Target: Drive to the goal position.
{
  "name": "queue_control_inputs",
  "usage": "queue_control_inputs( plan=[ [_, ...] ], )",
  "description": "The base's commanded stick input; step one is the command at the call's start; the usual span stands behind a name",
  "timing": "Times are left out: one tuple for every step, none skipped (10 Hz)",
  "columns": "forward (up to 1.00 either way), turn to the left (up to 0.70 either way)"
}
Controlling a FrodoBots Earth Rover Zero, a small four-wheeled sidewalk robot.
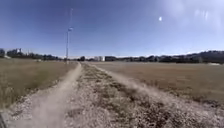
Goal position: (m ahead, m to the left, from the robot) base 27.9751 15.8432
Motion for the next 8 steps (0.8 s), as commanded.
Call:
queue_control_inputs(
  plan=[
    [0.7,-0.17],
    [0.7,-0.35],
    [0.7,-0.35],
    [0.7,-0.35],
    [0.7,-0.35],
    [0.7,-0.28],
    [0.7,-0.2],
    [0.7,-0.12]
  ],
)
